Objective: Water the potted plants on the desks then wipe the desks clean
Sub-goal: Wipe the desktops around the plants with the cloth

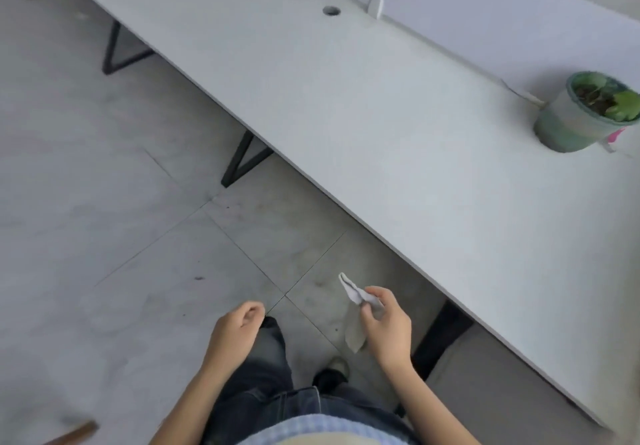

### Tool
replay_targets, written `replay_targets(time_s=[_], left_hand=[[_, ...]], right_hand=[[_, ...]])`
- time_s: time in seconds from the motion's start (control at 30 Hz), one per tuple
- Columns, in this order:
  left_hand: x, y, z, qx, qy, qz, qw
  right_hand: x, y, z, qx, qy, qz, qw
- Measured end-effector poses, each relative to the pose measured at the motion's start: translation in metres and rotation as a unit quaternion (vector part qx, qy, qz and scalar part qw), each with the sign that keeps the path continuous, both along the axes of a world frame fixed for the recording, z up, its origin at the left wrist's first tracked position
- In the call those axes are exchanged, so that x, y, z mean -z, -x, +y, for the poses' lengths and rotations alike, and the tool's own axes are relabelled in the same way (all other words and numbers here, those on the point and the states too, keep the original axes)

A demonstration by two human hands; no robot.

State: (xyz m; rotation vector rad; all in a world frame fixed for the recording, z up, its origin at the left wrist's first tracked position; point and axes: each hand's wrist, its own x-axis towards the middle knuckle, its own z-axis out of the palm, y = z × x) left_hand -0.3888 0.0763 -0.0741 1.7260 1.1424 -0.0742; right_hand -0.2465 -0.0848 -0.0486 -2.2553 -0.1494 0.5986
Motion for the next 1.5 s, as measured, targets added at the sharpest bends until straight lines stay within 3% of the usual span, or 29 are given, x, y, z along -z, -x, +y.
replay_targets(time_s=[0.2,0.4,0.5,0.73,1.1,1.33,1.5], left_hand=[[-0.008,0.051,0.086,-0.009,-0.027,-0.027,0.999],[-0.014,0.143,0.197,-0.265,-0.050,-0.037,0.962],[-0.004,0.164,0.219,-0.320,-0.026,-0.018,0.947],[0.010,0.128,0.275,-0.281,0.019,-0.025,0.959],[-0.019,0.023,0.466,-0.269,-0.039,-0.045,0.961],[-0.010,-0.021,0.536,-0.253,-0.010,-0.037,0.967],[0.013,-0.015,0.614,-0.320,0.012,-0.007,0.947]], right_hand=[[-0.002,0.028,0.110,-0.035,-0.007,-0.010,0.999],[-0.013,0.082,0.251,-0.107,-0.096,-0.016,0.989],[-0.019,0.092,0.289,-0.133,-0.113,-0.039,0.984],[-0.002,0.074,0.352,-0.166,-0.042,-0.032,0.985],[-0.020,-0.040,0.556,-0.151,-0.124,-0.061,0.979],[-0.004,-0.057,0.640,-0.258,-0.034,-0.011,0.966],[0.006,-0.074,0.715,-0.292,0.000,-0.011,0.956]])
